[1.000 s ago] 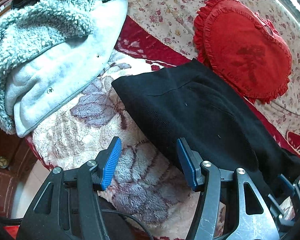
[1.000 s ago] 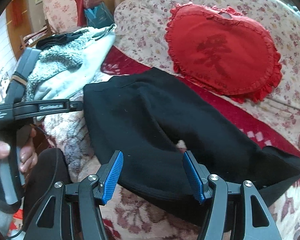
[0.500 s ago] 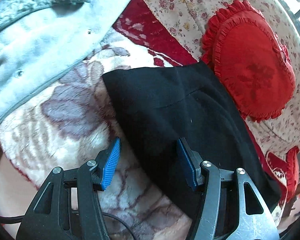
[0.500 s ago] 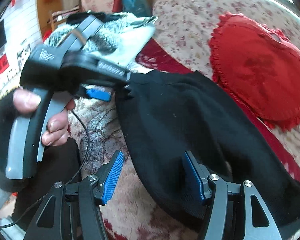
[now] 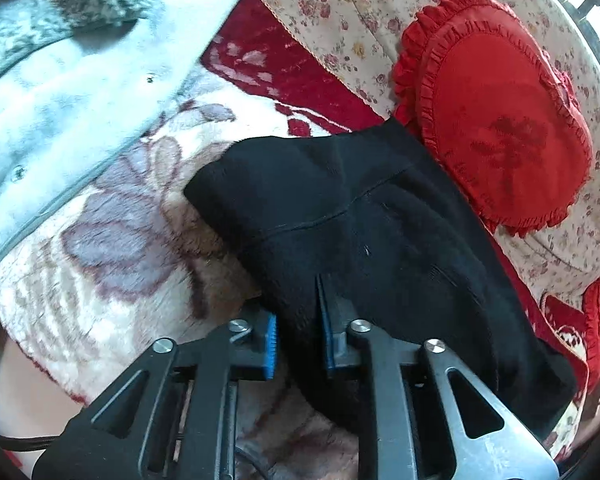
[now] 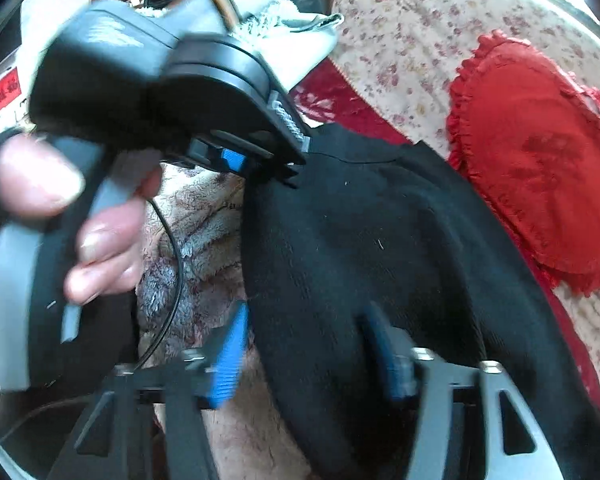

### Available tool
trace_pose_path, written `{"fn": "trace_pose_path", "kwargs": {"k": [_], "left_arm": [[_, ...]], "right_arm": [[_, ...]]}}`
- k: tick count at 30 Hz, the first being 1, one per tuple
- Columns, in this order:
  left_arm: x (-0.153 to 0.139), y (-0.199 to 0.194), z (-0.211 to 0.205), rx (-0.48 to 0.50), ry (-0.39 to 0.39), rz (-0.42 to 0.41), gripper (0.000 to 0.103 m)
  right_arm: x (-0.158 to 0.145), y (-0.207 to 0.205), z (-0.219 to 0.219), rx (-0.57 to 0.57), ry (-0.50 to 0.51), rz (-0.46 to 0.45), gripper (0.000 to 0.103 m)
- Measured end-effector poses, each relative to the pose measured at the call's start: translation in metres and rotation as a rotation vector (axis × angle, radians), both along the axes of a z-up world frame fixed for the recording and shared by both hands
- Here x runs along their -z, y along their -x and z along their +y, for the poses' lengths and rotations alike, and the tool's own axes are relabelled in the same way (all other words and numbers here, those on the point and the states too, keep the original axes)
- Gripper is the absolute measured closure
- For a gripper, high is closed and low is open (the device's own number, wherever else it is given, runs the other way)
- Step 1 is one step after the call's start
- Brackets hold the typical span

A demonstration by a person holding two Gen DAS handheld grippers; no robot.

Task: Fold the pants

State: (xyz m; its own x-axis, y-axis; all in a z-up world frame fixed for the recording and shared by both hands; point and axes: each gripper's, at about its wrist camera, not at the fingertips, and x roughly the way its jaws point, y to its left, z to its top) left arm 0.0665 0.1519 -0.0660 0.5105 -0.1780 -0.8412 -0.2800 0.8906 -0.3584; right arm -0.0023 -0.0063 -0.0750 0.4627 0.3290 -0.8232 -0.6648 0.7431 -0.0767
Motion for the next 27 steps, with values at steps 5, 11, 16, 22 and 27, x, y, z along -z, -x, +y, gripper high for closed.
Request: {"fn": "trace_pose_path", "kwargs": {"k": [5, 11, 16, 22, 27], "left_arm": [[-0.019, 0.033, 0.005, 0.000, -0.015, -0.055, 0.092], [0.000, 0.069, 0.011, -0.034, -0.080, -0.008, 0.092], [-0.004, 0.074, 0.004, 0.000, -0.148, -0.021, 0.090], [-0.031, 0.085, 0.009, -0.032, -0.190, -0.082, 0.089], [-0.052, 0.092, 0.008, -0.062, -0.234, -0.147, 0.089]], "right_arm": [[-0.017, 0.007, -0.006, 0.006, -0.107, 0.051, 0.090], [-0.001, 0.032, 0.008, -0.051, -0.099, 0.123, 0.089], [-0.026, 0.032, -0.028, -0.009, -0.193, 0.214, 0.087], [-0.104, 0.028, -0.161, 0.339, -0.249, -0.024, 0.062], [-0.104, 0.013, -0.237, 0.638, -0.260, 0.001, 0.056]]}}
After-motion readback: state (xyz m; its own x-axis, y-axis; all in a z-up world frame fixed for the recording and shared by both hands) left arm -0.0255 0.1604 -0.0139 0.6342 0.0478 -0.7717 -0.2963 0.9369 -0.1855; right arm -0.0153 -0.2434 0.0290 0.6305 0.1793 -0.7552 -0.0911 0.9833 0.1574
